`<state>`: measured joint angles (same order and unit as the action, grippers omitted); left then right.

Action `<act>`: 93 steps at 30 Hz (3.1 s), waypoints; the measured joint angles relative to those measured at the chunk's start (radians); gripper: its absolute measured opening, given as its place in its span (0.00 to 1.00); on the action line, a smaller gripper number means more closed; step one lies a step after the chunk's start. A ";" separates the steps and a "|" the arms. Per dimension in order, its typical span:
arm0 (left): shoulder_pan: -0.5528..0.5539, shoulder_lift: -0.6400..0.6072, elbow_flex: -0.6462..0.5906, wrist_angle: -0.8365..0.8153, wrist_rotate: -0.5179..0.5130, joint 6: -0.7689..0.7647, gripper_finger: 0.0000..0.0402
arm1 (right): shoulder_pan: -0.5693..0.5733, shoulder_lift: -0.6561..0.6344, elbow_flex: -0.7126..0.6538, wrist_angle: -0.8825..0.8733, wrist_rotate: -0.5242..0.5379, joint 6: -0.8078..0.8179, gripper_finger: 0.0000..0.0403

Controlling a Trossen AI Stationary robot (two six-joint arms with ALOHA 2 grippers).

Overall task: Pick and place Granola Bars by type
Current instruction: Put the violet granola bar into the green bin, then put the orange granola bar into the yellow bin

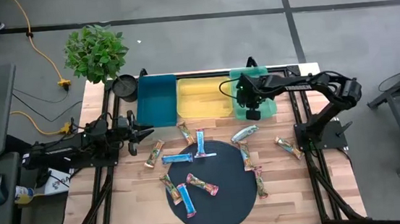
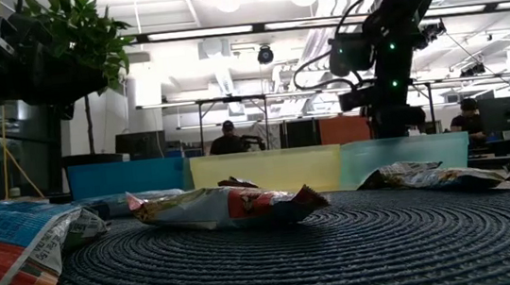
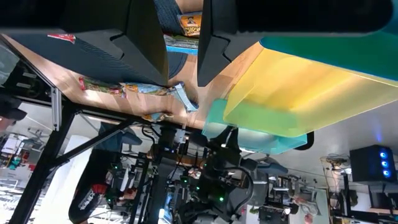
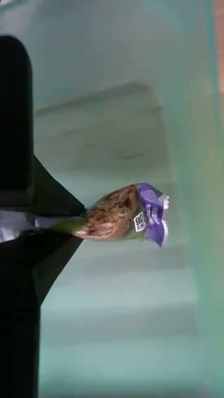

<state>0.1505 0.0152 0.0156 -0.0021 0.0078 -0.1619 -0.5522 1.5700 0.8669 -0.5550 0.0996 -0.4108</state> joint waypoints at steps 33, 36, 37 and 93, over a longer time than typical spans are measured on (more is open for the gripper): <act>0.000 0.000 0.000 0.000 0.000 0.000 0.21 | 0.002 -0.279 0.120 0.088 -0.439 0.337 0.42; 0.000 0.000 0.000 0.000 0.000 0.000 0.21 | 0.017 -0.297 0.120 0.143 -0.561 0.434 0.42; 0.000 0.000 0.000 0.000 0.000 0.000 0.21 | 0.025 -0.300 0.120 0.167 -0.598 0.458 0.42; 0.000 0.000 0.000 0.000 0.000 0.000 0.21 | 0.840 -0.301 0.115 -0.579 -0.137 1.532 0.43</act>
<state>0.1501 0.0152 0.0157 -0.0018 0.0076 -0.1619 0.2876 1.2686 0.9815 -1.1342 -0.0373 1.1210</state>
